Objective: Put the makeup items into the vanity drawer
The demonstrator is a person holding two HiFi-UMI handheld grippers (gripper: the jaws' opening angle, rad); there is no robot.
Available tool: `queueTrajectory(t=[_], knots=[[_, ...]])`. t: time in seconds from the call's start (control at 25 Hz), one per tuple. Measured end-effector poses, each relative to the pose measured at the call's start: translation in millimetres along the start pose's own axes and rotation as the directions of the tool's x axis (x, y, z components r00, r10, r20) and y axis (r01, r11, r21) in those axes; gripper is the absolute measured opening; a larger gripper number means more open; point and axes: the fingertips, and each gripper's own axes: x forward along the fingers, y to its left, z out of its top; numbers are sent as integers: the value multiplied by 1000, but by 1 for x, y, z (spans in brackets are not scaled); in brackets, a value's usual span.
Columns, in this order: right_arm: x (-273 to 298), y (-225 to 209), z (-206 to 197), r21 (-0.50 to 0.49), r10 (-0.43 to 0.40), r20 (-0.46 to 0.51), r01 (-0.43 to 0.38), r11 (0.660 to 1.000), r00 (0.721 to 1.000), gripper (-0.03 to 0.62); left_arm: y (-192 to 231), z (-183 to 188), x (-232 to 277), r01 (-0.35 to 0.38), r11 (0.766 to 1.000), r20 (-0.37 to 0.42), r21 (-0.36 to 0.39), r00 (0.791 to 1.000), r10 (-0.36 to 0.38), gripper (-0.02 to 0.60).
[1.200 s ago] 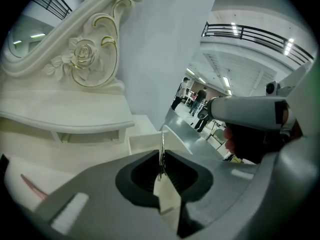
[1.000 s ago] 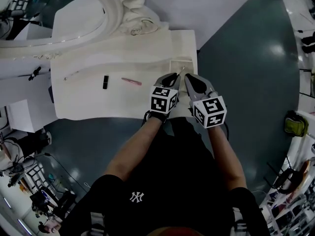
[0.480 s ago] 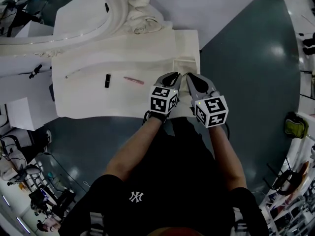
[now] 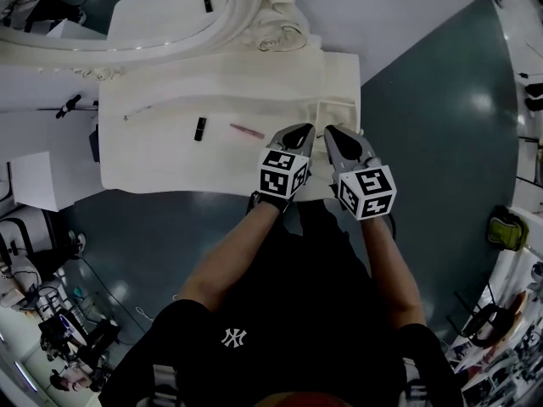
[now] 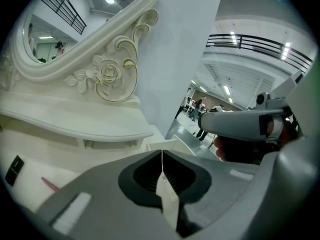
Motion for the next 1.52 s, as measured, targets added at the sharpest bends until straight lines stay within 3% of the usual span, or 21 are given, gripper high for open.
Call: queueTrajectory(t=[0.84, 1.16, 1.52], knots=[[62, 121, -28, -60, 130, -73, -135, 989, 989, 23, 94, -36, -102, -135, 990, 33, -49, 990, 137, 2], [95, 141, -49, -106, 139, -132, -153, 982, 981, 25, 131, -50, -121, -184, 981, 31, -56, 982, 186, 2], [138, 136, -71, -238, 108, -211, -158, 958, 972, 38, 164, -58, -121, -207, 976, 32, -71, 977, 210, 2]])
